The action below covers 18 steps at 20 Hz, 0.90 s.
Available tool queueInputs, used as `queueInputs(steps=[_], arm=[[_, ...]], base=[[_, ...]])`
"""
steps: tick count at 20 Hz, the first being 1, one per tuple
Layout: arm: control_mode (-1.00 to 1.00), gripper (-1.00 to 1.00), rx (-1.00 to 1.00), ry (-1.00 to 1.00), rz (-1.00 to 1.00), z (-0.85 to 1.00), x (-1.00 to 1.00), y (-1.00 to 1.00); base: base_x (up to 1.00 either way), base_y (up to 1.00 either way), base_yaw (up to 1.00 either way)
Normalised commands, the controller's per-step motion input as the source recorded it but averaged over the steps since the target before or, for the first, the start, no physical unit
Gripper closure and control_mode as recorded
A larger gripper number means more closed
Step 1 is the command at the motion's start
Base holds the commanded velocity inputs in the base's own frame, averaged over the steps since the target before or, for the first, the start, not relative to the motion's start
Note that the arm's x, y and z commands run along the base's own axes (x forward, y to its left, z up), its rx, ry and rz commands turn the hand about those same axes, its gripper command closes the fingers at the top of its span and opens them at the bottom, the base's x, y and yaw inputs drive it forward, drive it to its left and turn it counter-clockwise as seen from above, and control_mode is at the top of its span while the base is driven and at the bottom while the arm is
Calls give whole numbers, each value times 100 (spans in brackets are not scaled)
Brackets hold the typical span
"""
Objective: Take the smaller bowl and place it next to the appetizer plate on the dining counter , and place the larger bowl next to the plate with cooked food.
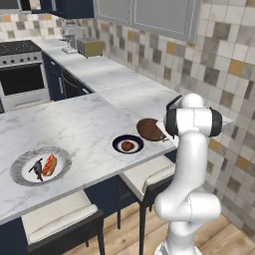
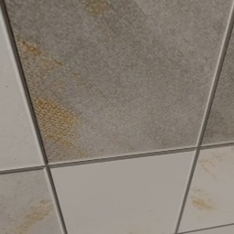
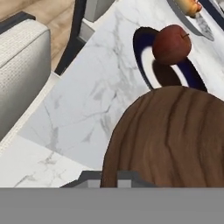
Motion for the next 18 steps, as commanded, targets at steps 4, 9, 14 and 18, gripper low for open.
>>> queueInputs(steps=[4, 9, 14, 18], arm=[[-100, -100, 0, -2, 9, 0, 15, 37], [-100, -100, 0, -4, 7, 7, 7, 8], [-100, -100, 0, -18, 11, 71, 0, 12], [-100, -100, 0, -31, 16, 100, -32, 27]], base=[[0, 0, 0], [0, 0, 0], [0, 0, 0], [0, 0, 0]])
